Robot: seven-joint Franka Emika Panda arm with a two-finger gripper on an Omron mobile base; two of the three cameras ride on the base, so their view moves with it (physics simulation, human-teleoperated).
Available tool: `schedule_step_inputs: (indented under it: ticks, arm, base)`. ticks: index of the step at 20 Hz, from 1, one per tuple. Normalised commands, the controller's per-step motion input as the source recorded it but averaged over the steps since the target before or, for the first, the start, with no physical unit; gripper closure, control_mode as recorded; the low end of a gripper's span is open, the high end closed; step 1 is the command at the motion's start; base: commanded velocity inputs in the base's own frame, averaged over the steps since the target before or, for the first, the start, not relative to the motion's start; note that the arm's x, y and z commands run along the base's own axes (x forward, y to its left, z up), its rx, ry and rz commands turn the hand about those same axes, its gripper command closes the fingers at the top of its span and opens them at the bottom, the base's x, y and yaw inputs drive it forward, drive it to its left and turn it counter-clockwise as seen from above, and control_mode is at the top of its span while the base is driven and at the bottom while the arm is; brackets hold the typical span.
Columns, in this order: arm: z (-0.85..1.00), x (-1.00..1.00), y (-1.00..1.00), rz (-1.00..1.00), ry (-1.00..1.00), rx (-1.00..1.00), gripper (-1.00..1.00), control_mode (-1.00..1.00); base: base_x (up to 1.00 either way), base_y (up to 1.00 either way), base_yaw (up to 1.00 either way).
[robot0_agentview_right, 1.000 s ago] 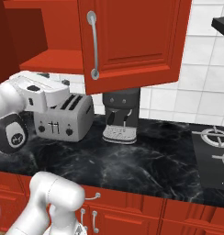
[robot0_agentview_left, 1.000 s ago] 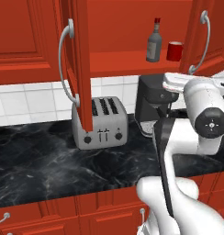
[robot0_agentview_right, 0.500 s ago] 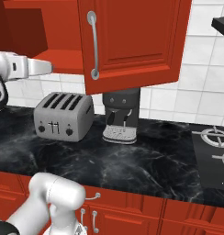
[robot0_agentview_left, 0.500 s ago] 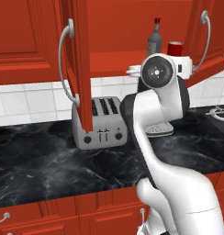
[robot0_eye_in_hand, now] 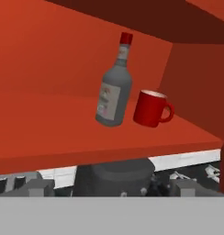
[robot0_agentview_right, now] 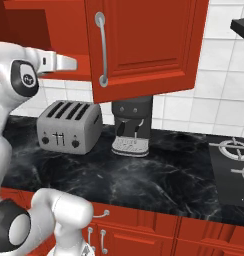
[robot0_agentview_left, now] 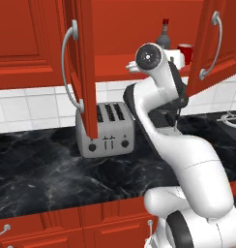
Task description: Open the cabinet directly in front. Then move the liquor and the mug to the dining counter with the candle on it.
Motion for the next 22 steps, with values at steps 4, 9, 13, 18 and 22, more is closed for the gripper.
schedule_step_inputs:
  ticks: [4, 9, 13, 18, 22]
  arm:
    - [-0.29, 1.00, -0.31, -0.01, 0.09, 0.00, -1.00, -1.00]
    - [-0.06, 0.66, -0.69, -0.21, 0.02, -0.08, -1.00, -1.00]
    - [0.00, 0.01, -0.71, -0.46, -0.04, -0.20, -1.00, -1.00]
    - [0.00, 0.00, -0.91, -0.55, -0.01, -0.18, -1.00, -1.00]
    - [0.01, -0.05, -1.00, -0.58, 0.00, -0.10, -1.00, -1.00]
  base:
    - [0.00, 0.00, 0.00]
    - [0.00, 0.00, 0.00]
    - [0.00, 0.00, 0.00]
    - [0.00, 0.00, 0.00]
    - [0.00, 0.00, 0.00]
